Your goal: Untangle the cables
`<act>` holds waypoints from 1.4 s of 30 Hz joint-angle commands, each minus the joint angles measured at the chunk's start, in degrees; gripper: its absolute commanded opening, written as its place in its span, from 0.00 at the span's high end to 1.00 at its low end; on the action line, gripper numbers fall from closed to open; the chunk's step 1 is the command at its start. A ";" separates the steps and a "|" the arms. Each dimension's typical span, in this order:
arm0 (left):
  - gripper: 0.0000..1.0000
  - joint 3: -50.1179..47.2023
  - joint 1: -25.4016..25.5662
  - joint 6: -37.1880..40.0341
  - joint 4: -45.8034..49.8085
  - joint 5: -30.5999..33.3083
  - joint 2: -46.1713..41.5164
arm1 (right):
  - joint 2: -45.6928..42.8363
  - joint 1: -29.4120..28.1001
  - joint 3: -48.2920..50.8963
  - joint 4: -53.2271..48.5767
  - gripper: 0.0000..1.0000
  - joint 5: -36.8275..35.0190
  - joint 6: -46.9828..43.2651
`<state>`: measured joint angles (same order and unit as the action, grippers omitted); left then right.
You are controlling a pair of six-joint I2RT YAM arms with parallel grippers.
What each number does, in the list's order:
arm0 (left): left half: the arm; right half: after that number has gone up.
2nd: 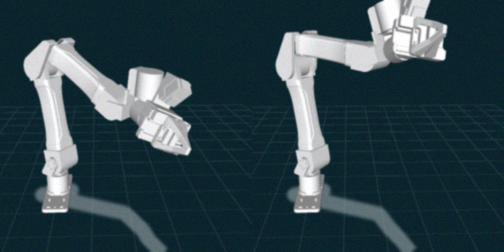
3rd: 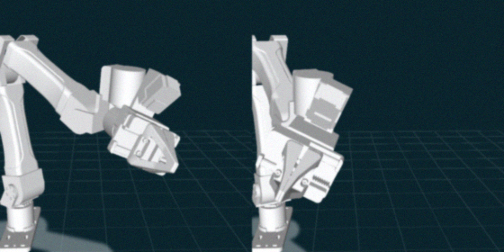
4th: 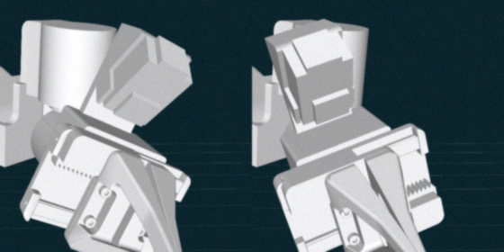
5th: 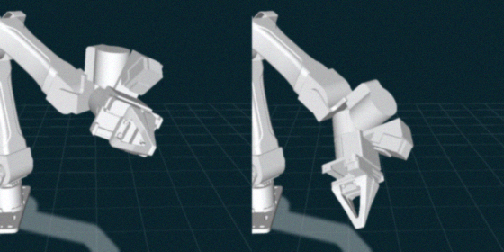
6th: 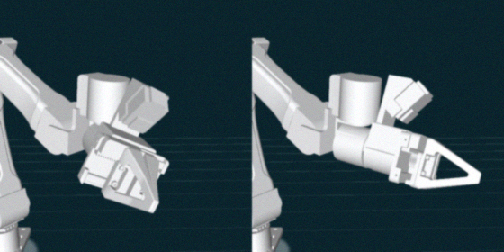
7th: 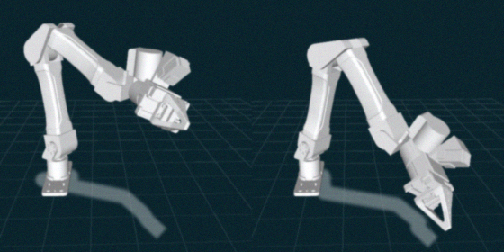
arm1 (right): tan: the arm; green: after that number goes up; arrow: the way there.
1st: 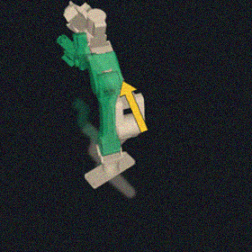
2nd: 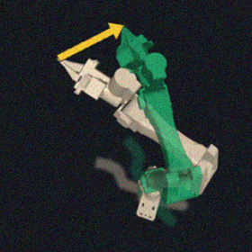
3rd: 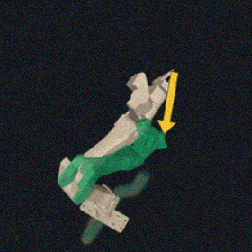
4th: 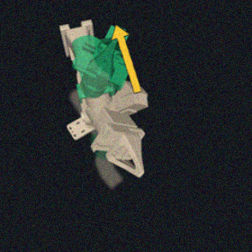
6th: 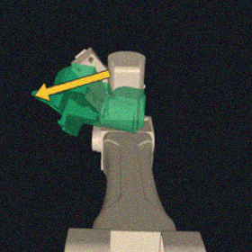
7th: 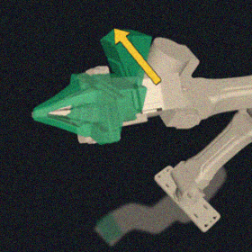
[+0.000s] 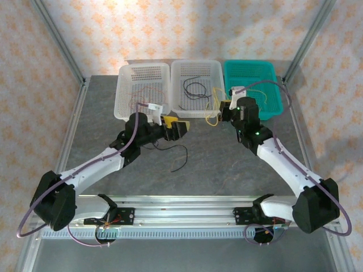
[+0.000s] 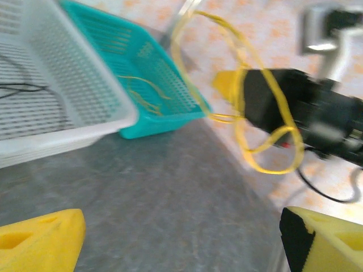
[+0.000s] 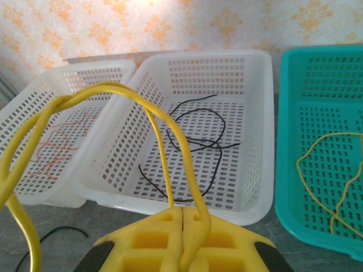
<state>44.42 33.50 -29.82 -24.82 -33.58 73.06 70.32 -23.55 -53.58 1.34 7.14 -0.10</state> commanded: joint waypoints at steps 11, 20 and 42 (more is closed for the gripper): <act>0.15 4.48 4.12 -5.79 -9.46 -0.50 8.00 | 0.66 -4.40 -2.40 -0.20 1.00 -0.50 -1.16; 0.31 5.28 4.30 -6.86 -12.90 0.02 9.69 | -0.52 -4.72 -1.09 -0.54 1.00 -0.58 -2.27; 0.59 14.11 3.42 -1.07 -2.63 4.10 14.28 | -2.39 -5.63 0.93 -1.34 1.00 3.38 -5.67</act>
<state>56.64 37.34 -31.38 -27.20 -29.34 86.72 69.47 -28.84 -53.28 -0.19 11.77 -4.84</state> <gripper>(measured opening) 0.430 0.059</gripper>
